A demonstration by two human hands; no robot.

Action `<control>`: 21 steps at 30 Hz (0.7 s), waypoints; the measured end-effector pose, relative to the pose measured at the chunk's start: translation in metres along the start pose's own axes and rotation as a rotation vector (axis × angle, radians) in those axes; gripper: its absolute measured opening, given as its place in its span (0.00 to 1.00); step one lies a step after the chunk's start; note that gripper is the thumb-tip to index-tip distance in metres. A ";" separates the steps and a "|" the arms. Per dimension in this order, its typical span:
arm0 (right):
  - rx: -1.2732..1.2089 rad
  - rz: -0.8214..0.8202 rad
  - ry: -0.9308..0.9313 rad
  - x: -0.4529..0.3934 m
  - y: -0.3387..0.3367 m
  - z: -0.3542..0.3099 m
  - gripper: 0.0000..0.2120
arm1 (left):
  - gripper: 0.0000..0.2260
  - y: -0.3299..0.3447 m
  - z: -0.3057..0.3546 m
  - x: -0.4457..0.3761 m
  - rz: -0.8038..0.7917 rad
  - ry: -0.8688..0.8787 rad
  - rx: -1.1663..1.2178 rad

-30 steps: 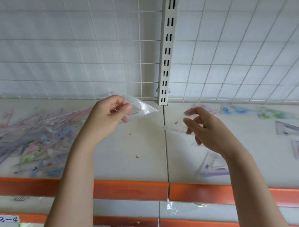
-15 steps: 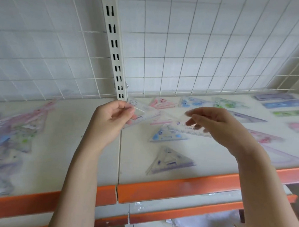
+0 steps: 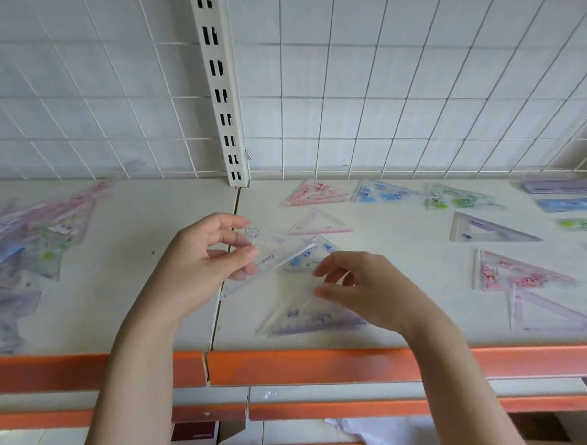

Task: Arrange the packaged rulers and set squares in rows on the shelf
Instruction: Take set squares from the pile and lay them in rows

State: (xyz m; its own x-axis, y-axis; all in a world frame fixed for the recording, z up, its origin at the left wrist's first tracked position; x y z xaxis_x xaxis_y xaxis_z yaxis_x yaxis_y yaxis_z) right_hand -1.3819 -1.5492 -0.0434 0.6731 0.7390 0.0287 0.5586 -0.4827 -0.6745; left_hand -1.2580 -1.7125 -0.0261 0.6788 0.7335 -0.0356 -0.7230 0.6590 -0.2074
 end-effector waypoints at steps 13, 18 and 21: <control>0.012 0.219 0.046 -0.002 -0.055 0.037 0.04 | 0.13 0.060 -0.010 0.031 -0.123 0.056 -0.455; -0.012 0.143 0.007 -0.001 -0.051 0.041 0.04 | 0.14 0.059 -0.006 0.039 0.019 0.126 -0.661; -0.021 0.103 -0.030 -0.003 -0.044 0.035 0.04 | 0.18 0.054 -0.004 0.045 0.109 0.137 -0.697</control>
State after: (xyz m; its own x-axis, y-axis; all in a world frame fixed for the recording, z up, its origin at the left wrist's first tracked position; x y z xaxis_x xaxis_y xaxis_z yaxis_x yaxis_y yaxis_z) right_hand -1.4252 -1.5135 -0.0392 0.7128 0.6986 -0.0626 0.4976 -0.5666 -0.6568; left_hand -1.2664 -1.6442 -0.0424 0.6509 0.7310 -0.2047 -0.5682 0.2903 -0.7700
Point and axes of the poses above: each hand's wrist, its own x-axis away from the middle knuckle, its own y-axis out of the palm, z = x × y, the point moved 5 cm from there along -x, towards the middle knuckle, and after that the axes turned 9 degrees about z, right-handed, at the moved point
